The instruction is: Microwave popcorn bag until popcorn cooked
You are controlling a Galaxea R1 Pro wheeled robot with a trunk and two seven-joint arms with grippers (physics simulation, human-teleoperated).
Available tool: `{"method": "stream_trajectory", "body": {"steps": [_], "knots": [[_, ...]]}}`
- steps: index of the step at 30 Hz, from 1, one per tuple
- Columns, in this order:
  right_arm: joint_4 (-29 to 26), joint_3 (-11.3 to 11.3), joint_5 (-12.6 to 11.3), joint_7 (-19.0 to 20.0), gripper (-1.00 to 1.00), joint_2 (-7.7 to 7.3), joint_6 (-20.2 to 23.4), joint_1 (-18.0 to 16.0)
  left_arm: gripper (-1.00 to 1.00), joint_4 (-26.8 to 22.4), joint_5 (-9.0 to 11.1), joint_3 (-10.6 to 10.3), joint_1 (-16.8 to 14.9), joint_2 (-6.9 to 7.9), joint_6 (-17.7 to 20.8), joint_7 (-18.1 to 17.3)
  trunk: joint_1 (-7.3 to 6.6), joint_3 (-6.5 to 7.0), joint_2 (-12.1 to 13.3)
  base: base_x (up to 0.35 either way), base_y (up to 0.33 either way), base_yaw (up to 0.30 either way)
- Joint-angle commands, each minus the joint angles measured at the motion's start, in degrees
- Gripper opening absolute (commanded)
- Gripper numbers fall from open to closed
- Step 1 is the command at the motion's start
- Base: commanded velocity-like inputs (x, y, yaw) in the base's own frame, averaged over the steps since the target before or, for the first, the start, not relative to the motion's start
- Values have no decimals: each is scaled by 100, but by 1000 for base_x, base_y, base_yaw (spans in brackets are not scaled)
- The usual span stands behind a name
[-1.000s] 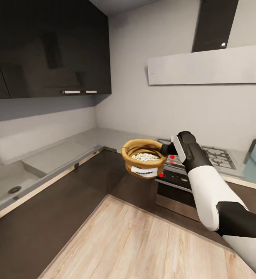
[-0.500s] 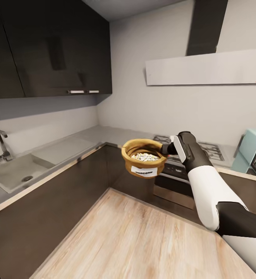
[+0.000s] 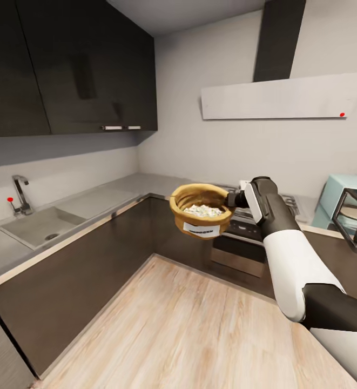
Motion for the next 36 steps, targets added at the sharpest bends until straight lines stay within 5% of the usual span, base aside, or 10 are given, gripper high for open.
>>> {"method": "stream_trajectory", "body": {"steps": [1,36], "knots": [[-4,-16,-23,-33,-100,5,19,-4,100,-9,40,1,1,1,-10,14,-3,-7,-5,-344,0,0],[75,-24,-60,-58,-100,18,19,-4,100,-9,101,35,0,12,-8,14,-3,-7,-5,-14,0,-212]]}}
